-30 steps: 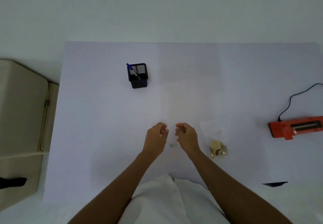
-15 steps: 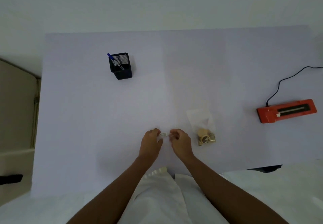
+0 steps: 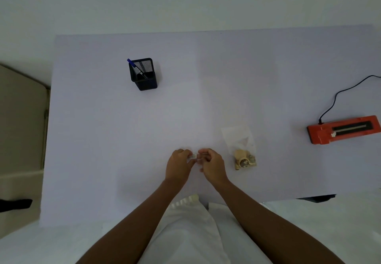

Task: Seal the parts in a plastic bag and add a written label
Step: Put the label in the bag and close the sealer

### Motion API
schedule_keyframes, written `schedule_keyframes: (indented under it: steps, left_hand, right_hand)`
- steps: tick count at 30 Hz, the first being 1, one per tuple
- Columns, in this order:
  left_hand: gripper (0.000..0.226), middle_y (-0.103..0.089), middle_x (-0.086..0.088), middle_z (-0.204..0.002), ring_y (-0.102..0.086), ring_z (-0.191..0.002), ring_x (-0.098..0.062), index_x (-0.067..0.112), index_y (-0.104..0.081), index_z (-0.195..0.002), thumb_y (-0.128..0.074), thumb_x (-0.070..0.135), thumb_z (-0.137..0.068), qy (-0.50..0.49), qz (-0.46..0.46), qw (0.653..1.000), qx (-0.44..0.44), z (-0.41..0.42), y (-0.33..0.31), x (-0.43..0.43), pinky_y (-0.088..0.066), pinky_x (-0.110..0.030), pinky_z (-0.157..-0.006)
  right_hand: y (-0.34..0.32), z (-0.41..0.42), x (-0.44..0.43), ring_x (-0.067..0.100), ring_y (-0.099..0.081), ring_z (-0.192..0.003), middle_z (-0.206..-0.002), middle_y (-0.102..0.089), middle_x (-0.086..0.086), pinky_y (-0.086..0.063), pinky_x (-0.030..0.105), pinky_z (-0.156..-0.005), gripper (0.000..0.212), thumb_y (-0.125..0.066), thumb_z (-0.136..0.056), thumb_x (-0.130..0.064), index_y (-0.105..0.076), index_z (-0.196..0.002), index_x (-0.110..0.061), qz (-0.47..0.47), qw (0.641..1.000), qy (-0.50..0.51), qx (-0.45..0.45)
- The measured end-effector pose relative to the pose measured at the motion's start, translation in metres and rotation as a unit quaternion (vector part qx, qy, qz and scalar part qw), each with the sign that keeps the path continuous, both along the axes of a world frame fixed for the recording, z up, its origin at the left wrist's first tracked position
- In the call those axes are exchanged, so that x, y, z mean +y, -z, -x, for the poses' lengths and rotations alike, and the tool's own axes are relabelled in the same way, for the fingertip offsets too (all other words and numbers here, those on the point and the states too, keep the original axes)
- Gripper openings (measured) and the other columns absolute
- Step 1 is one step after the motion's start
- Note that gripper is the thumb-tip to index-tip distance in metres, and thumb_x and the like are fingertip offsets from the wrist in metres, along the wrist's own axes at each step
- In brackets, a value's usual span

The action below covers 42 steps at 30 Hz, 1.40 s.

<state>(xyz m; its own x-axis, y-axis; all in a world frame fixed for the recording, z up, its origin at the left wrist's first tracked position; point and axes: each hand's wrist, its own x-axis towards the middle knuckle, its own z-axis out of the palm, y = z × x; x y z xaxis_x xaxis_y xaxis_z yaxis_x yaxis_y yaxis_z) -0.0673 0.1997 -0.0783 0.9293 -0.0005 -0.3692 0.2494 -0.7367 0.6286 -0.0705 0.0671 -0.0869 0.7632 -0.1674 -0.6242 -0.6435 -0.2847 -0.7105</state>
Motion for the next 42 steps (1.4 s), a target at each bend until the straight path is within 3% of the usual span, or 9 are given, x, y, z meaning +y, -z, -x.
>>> schedule_keyframes:
  steps: [7,11,15,21,27,33,38,42]
  left_hand:
    - [0.018,-0.071,-0.006,-0.088,-0.063,-0.081,-0.019,0.010,-0.074,-0.092,-0.066,0.026,-0.088,0.010,0.006,1.000,-0.008,-0.003,-0.004,0.001,-0.052,-0.029,-0.071]
    - [0.021,-0.072,-0.005,-0.082,-0.063,-0.075,-0.018,0.010,-0.073,-0.089,-0.058,0.024,-0.093,0.025,0.009,1.000,-0.005,-0.005,-0.007,0.002,-0.054,-0.035,-0.070]
    - [0.020,-0.073,-0.004,-0.089,-0.065,-0.079,-0.018,0.010,-0.073,-0.096,-0.056,0.019,-0.094,0.018,0.026,1.000,0.004,-0.006,-0.011,0.006,-0.051,-0.026,-0.072]
    - [0.016,-0.075,-0.004,-0.092,-0.067,-0.082,-0.015,0.010,-0.076,-0.097,-0.063,0.017,-0.090,-0.013,0.072,0.997,-0.010,-0.008,-0.018,0.020,-0.056,-0.031,-0.080]
    - [0.016,-0.074,0.000,-0.094,-0.065,-0.078,-0.008,0.015,-0.076,-0.099,-0.066,0.021,-0.089,-0.032,0.092,0.995,-0.036,-0.013,-0.034,0.039,-0.049,-0.012,-0.072]
    - [0.014,-0.075,0.003,-0.092,-0.064,-0.075,-0.006,0.019,-0.077,-0.098,-0.067,0.021,-0.088,-0.010,0.089,0.995,-0.051,-0.012,-0.041,0.053,-0.047,-0.009,-0.068]
    - [0.014,-0.075,0.005,-0.092,-0.066,-0.077,-0.005,0.017,-0.077,-0.098,-0.070,0.022,-0.087,-0.110,0.157,0.981,-0.023,-0.018,-0.049,0.061,-0.050,-0.011,-0.069]
    - [0.007,-0.071,0.008,-0.078,-0.062,-0.062,-0.002,0.023,-0.073,-0.093,-0.068,0.022,-0.089,-0.170,0.232,0.958,0.017,-0.023,-0.063,0.072,-0.050,-0.020,-0.059]
  right_hand:
    - [0.000,0.000,0.002,0.018,-0.071,-0.090,-0.095,-0.073,0.004,-0.062,0.046,-0.076,0.022,-0.059,-0.091,0.002,-0.070,-0.103,-0.013,0.005,1.000,-0.009,-0.001]
    - [-0.003,-0.004,0.004,0.020,-0.069,-0.087,-0.092,-0.072,0.004,-0.062,0.042,-0.068,0.011,-0.065,-0.091,-0.007,-0.070,-0.100,-0.012,0.001,1.000,-0.009,-0.014]
    - [-0.008,-0.007,0.008,0.016,-0.066,-0.078,-0.089,-0.068,0.006,-0.059,0.032,-0.053,0.011,-0.071,-0.090,-0.013,-0.068,-0.100,-0.012,-0.022,1.000,0.017,-0.006]
    - [-0.019,-0.010,0.012,0.018,-0.068,-0.071,-0.090,-0.070,0.016,-0.058,0.030,-0.055,0.015,-0.068,-0.091,-0.008,-0.066,-0.105,-0.005,-0.105,0.993,0.046,0.017]
    - [-0.031,-0.009,0.023,0.015,-0.068,-0.073,-0.093,-0.073,0.013,-0.058,0.032,-0.055,0.015,-0.066,-0.092,-0.009,-0.067,-0.107,-0.009,-0.151,0.986,0.069,0.008]
    - [-0.043,-0.010,0.040,0.019,-0.069,-0.074,-0.089,-0.074,0.015,-0.059,0.035,-0.056,0.015,-0.069,-0.090,-0.013,-0.068,-0.105,-0.007,-0.189,0.979,0.075,-0.026]
    - [-0.044,-0.013,0.043,0.018,-0.067,-0.069,-0.085,-0.074,0.013,-0.056,0.030,-0.054,0.018,-0.075,-0.086,-0.012,-0.069,-0.101,-0.005,-0.202,0.975,0.090,-0.026]
    - [-0.026,-0.005,0.039,0.018,-0.064,-0.063,-0.077,-0.072,0.012,-0.053,0.026,-0.050,0.009,-0.073,-0.087,-0.011,-0.070,-0.094,-0.005,-0.109,0.991,0.076,-0.007]
